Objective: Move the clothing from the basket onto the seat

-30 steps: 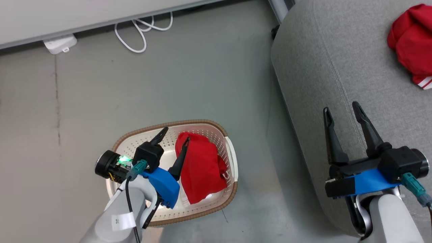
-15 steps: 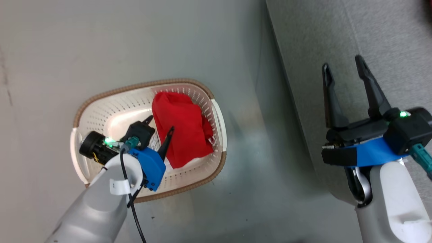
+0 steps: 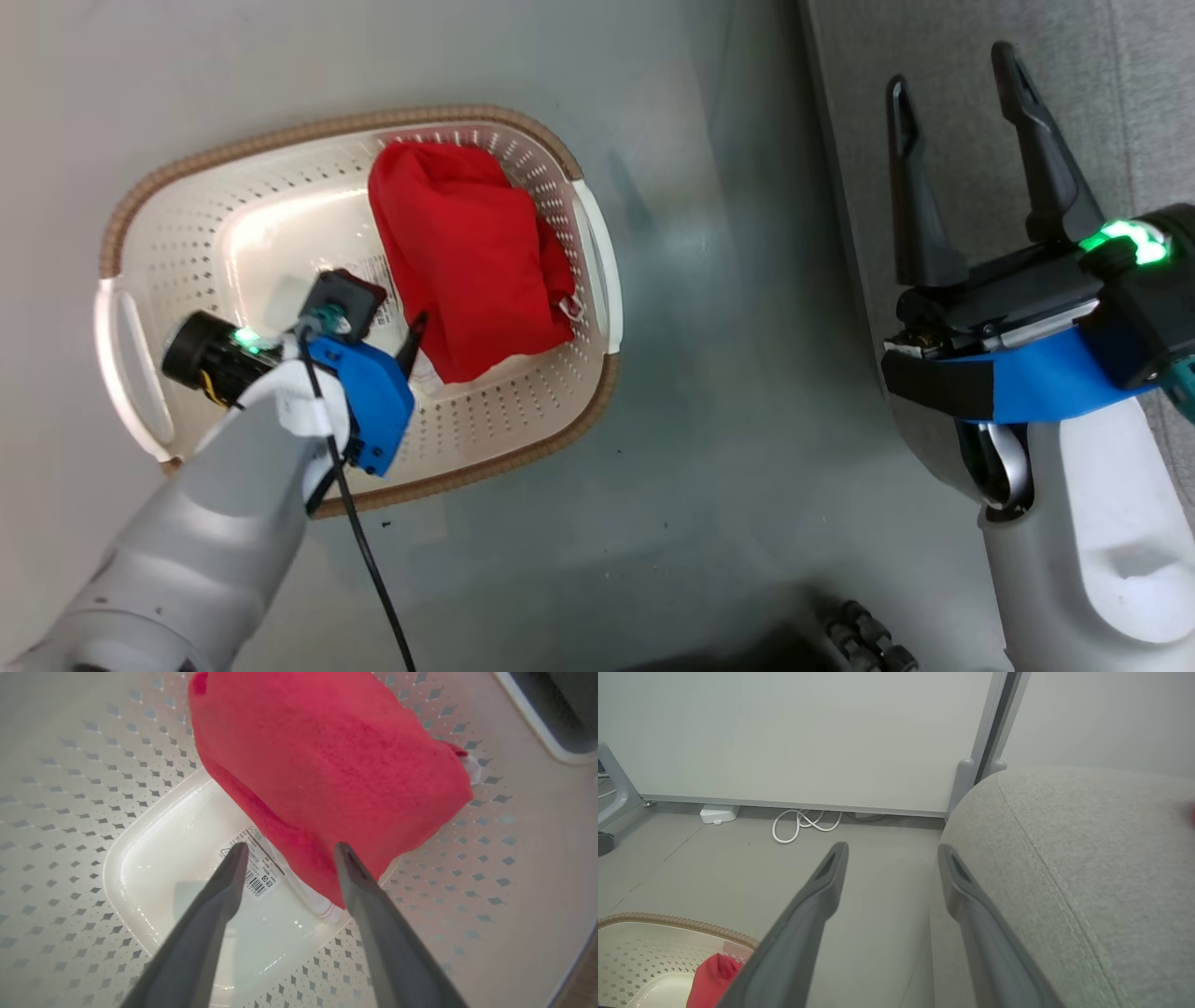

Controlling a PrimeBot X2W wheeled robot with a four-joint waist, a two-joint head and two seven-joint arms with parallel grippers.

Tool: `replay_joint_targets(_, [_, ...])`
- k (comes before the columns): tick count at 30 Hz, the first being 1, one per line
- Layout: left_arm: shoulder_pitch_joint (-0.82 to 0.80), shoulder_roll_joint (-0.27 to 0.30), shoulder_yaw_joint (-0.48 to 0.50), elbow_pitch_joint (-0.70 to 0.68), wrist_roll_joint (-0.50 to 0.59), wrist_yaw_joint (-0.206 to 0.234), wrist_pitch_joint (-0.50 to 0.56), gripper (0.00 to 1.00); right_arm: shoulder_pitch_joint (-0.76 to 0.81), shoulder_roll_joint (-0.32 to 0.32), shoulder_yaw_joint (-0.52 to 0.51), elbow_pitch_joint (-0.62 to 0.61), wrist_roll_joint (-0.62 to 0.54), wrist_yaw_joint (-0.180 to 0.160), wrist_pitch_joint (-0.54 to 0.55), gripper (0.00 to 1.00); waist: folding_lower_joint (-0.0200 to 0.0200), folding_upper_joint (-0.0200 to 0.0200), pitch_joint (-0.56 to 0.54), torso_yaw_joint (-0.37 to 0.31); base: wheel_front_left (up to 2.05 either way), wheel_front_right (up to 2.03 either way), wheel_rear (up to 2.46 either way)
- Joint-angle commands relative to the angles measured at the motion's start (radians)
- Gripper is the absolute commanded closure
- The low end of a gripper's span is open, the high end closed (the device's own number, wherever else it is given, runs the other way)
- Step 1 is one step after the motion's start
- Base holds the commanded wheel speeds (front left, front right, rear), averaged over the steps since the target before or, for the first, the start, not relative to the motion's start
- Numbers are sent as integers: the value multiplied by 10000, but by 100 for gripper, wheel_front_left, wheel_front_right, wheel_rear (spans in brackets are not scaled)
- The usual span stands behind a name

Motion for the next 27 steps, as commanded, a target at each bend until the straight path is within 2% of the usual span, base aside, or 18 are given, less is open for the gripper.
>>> replay_joint_targets(1, [-355,127,-146,45,-234,-12,44,0,-210,19,16,-136,-71,1,-38,0,-2,0,457,-138,0,0,0])
replay_joint_targets(13, [-1203,546,-902,321,-1476,-12,204,0,-373,19,220,-915,-53,1,-38,0,-2,0,1525,-460,0,0,0])
replay_joint_targets(27, [-1741,549,-1909,270,-2500,-12,270,0,-101,18,160,-1289,-13,1,-38,0,-2,0,2136,-687,0,0,0])
